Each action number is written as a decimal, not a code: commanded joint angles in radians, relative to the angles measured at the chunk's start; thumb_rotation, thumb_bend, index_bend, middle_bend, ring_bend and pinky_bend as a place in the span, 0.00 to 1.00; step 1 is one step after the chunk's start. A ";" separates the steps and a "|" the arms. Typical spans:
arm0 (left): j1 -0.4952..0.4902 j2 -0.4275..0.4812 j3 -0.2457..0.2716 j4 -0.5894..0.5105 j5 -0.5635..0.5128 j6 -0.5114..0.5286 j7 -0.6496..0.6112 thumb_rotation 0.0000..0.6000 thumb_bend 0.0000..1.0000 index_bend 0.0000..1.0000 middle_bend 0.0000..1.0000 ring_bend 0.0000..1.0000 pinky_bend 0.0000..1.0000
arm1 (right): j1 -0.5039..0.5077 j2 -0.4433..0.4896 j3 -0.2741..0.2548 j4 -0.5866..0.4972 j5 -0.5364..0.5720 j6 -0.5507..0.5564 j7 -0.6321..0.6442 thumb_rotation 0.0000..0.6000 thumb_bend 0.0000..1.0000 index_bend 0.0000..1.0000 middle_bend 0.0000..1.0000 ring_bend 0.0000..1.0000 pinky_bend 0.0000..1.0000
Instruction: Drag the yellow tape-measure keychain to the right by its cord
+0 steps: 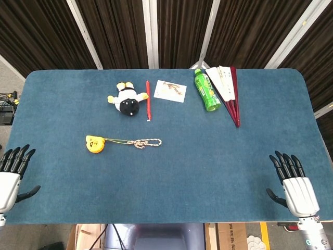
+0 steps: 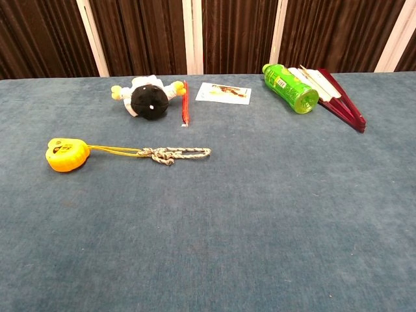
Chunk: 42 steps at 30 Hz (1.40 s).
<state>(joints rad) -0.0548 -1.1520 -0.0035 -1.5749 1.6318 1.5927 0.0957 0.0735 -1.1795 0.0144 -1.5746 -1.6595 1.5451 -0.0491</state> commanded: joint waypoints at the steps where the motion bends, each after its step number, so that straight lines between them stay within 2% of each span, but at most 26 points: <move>1: 0.001 0.001 0.000 0.000 -0.001 0.000 -0.002 1.00 0.00 0.00 0.00 0.00 0.00 | 0.015 -0.004 0.006 0.007 -0.023 0.004 0.021 1.00 0.24 0.00 0.00 0.00 0.00; 5: 0.001 0.002 -0.001 -0.002 -0.005 -0.002 -0.006 1.00 0.00 0.00 0.00 0.00 0.00 | 0.052 -0.022 0.029 0.021 -0.060 0.008 0.045 1.00 0.24 0.01 0.00 0.00 0.00; 7: 0.000 0.003 -0.001 -0.003 -0.005 -0.003 -0.007 1.00 0.00 0.00 0.00 0.00 0.00 | 0.078 -0.032 0.046 0.012 -0.066 -0.004 0.062 1.00 0.24 0.08 0.01 0.00 0.01; 10: -0.001 0.003 -0.001 -0.003 -0.003 -0.004 -0.006 1.00 0.00 0.00 0.00 0.00 0.00 | 0.126 -0.050 0.074 -0.003 -0.071 -0.040 0.060 1.00 0.24 0.26 0.08 0.00 0.05; 17: -0.005 0.003 0.000 -0.006 -0.005 -0.014 -0.004 1.00 0.00 0.00 0.00 0.00 0.00 | 0.281 -0.128 0.159 -0.030 -0.024 -0.218 -0.044 1.00 0.24 0.39 0.16 0.04 0.09; 23: -0.009 0.008 -0.002 -0.016 -0.021 -0.032 -0.016 1.00 0.00 0.00 0.00 0.00 0.00 | 0.403 -0.226 0.226 -0.015 0.044 -0.353 -0.132 1.00 0.24 0.41 0.17 0.04 0.09; 31: -0.017 0.012 -0.003 -0.017 -0.029 -0.050 -0.035 1.00 0.00 0.00 0.00 0.00 0.00 | 0.545 -0.393 0.289 0.085 0.164 -0.489 -0.241 1.00 0.24 0.46 0.19 0.05 0.09; 37: -0.027 0.012 -0.004 -0.019 -0.043 -0.074 -0.049 1.00 0.00 0.00 0.00 0.00 0.00 | 0.602 -0.503 0.277 0.193 0.212 -0.537 -0.285 1.00 0.24 0.47 0.19 0.05 0.09; 42: -0.030 0.013 -0.005 -0.023 -0.046 -0.080 -0.053 1.00 0.00 0.00 0.00 0.00 0.00 | 0.639 -0.588 0.261 0.307 0.239 -0.570 -0.297 1.00 0.29 0.49 0.19 0.05 0.09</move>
<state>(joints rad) -0.0838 -1.1392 -0.0085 -1.5976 1.5860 1.5134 0.0433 0.6887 -1.7235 0.2845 -1.3162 -1.4397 0.9950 -0.3370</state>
